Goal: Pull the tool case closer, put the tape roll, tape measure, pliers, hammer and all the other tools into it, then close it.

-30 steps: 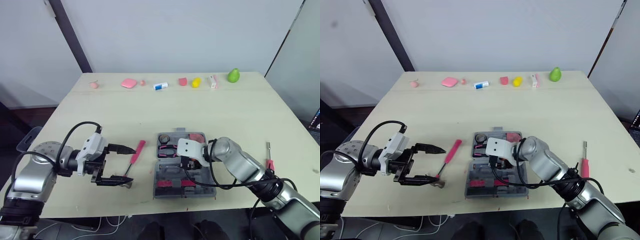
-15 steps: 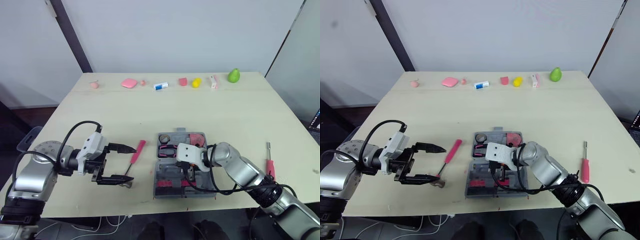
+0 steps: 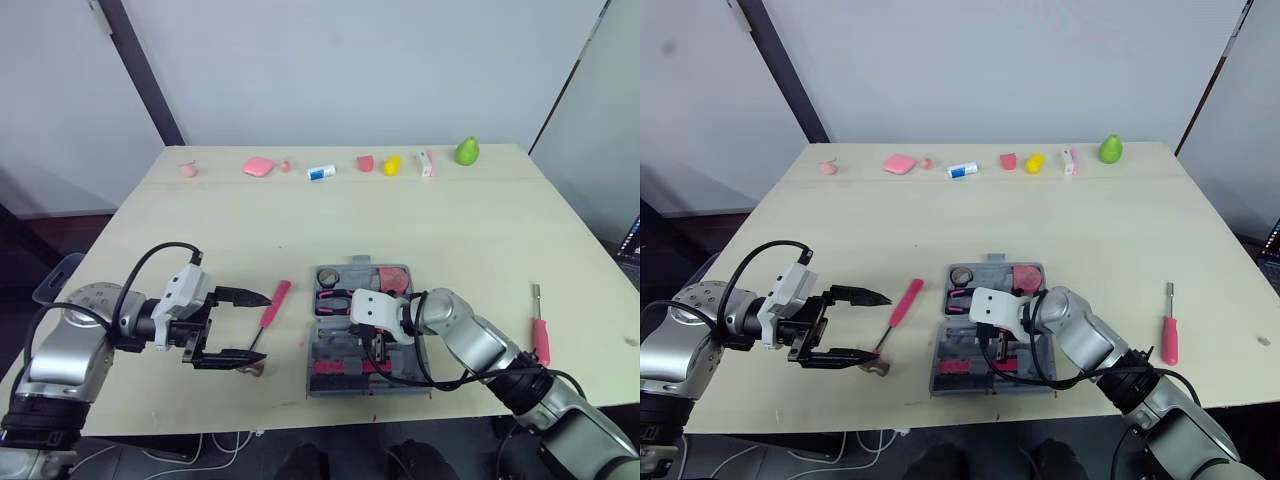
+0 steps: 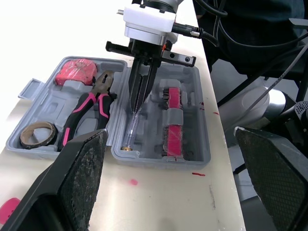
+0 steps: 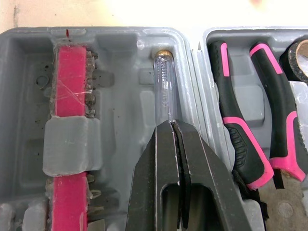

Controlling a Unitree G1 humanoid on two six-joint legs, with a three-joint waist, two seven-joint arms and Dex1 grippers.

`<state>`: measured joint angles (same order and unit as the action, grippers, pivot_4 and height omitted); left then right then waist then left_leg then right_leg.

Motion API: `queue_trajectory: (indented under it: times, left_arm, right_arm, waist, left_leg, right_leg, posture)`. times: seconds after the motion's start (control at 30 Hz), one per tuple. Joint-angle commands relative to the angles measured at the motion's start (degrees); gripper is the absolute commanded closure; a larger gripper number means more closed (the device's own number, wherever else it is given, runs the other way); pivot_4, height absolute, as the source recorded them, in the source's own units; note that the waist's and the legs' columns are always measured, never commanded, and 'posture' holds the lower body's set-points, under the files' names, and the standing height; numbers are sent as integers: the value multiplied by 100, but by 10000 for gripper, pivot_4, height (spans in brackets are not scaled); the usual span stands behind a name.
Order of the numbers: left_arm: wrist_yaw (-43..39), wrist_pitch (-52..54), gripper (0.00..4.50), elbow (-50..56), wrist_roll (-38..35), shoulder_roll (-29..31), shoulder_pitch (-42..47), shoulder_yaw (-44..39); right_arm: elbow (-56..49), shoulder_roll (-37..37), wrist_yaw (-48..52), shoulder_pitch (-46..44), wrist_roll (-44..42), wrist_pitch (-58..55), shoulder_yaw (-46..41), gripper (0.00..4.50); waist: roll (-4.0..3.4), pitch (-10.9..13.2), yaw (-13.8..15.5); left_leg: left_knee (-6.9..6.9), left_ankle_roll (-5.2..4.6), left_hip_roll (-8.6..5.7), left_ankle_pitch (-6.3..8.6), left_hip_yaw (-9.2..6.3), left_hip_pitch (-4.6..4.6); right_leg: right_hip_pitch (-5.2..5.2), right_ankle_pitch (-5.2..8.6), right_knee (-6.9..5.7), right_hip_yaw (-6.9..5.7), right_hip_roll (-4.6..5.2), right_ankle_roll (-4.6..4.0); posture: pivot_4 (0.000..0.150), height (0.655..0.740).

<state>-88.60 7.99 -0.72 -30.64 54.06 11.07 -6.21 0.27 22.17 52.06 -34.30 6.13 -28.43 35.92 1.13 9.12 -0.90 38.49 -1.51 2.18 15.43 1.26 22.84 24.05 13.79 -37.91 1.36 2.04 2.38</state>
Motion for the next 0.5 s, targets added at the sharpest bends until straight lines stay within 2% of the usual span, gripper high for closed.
queue_trajectory:
  times: [0.03,0.5]
  left_arm:
    - [-160,-57,0,43,-63,55,51,-110]
    - [-181,-114,0,28,-56,38,-34,-105]
  right_arm:
    - [34,40,49,31,76,44,-57,44821]
    - [10,58,213,115,155,19,-5,44821]
  waist:
    - [0,0,1]
    - [1,-1,3]
  left_leg:
    - [0,0,0,0,0,0]
    - [1,0,0,0,0,-2]
  right_leg:
    - [0,0,0,0,0,0]
    - [-1,0,-1,0,0,0]
  posture:
    - [1500,7400]
    - [1500,7400]
